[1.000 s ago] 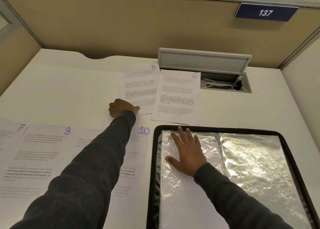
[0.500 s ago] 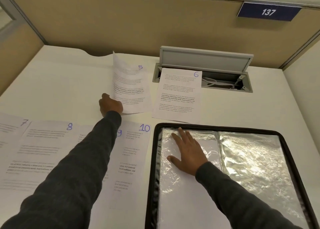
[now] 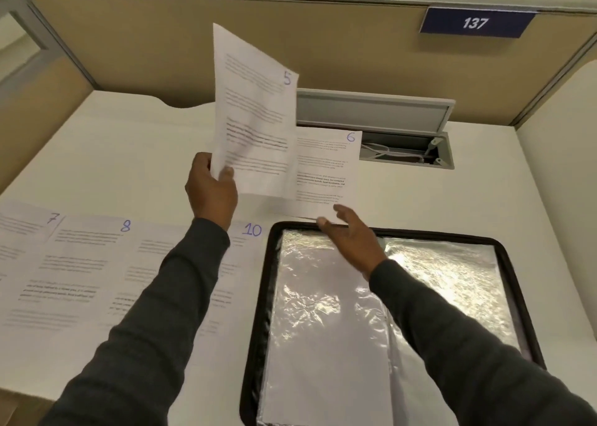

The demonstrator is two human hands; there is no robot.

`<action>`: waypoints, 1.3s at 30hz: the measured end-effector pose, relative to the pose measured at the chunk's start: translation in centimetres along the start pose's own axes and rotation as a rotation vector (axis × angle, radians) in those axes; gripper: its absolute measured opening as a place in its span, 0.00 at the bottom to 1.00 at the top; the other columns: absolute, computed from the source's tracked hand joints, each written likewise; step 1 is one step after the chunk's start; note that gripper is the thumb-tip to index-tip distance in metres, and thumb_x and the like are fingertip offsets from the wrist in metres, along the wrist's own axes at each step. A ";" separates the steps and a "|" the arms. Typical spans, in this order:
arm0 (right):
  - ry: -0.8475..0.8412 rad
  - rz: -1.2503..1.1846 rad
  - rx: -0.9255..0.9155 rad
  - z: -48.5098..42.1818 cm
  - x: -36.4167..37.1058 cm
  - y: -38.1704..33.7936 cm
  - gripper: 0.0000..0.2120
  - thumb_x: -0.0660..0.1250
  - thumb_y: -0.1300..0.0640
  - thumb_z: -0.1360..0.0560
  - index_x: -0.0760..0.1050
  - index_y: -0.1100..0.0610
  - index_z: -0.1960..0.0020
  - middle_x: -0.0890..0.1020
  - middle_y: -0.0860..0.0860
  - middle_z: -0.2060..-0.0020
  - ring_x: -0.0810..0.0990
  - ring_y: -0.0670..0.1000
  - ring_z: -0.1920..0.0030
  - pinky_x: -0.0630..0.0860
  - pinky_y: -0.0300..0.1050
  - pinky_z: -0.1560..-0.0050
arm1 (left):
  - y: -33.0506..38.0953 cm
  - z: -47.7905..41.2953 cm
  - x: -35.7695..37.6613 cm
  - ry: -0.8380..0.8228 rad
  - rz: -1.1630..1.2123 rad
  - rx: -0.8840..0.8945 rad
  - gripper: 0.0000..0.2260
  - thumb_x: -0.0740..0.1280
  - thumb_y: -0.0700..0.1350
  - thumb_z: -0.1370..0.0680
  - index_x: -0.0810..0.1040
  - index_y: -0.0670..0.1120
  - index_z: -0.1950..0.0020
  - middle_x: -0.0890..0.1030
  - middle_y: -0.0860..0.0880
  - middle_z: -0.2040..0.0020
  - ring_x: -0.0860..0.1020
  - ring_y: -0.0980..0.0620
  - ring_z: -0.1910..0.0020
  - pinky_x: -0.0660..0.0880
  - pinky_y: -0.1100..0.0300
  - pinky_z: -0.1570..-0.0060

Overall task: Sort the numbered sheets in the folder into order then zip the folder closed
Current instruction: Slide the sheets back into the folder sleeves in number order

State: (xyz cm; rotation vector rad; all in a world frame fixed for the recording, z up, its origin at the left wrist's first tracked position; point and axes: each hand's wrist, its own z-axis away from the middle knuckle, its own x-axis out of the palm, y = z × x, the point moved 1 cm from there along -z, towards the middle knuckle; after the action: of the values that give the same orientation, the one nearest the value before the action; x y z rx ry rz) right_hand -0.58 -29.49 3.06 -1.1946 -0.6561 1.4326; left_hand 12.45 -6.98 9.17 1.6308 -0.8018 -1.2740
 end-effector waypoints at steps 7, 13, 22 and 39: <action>0.088 -0.450 0.077 -0.3 -10.4 1.1 0.37 0.69 0.32 0.29 0.70 0.53 0.28 0.80 0.53 0.35 0.81 0.57 0.39 0.81 0.54 0.44 | 3.7 9.5 8.1 -0.293 0.304 -0.084 0.06 0.68 0.38 0.23 0.75 0.48 0.50 0.81 0.49 0.51 0.80 0.50 0.55 0.79 0.58 0.60; 0.231 -0.589 0.036 1.0 -19.3 4.2 0.19 0.69 0.49 0.21 0.76 0.56 0.33 0.85 0.51 0.42 0.83 0.56 0.40 0.79 0.58 0.40 | 4.9 16.3 14.9 -0.574 0.425 -0.226 0.09 0.67 0.34 0.22 0.76 0.45 0.45 0.83 0.49 0.48 0.82 0.52 0.53 0.81 0.58 0.61; 0.237 -0.257 0.136 2.0 -30.2 8.1 0.19 0.74 0.60 0.25 0.78 0.58 0.35 0.84 0.55 0.41 0.84 0.55 0.46 0.81 0.50 0.46 | 3.2 20.8 23.6 -0.808 0.164 -0.111 0.09 0.70 0.42 0.22 0.76 0.44 0.44 0.82 0.50 0.47 0.81 0.49 0.46 0.80 0.55 0.47; 0.559 -0.557 -0.115 1.0 -34.3 4.9 0.17 0.72 0.60 0.23 0.77 0.57 0.34 0.85 0.48 0.46 0.85 0.49 0.48 0.82 0.41 0.51 | 1.9 21.9 28.6 -0.866 -0.658 0.644 0.02 0.68 0.43 0.23 0.77 0.46 0.54 0.75 0.49 0.56 0.72 0.48 0.55 0.67 0.56 0.56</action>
State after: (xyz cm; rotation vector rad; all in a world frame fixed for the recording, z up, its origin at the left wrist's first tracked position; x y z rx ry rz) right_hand -7.27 -62.86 9.47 -1.2952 -0.6110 0.5659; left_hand -1.08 -38.57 -1.82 1.9068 -1.3482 -2.4689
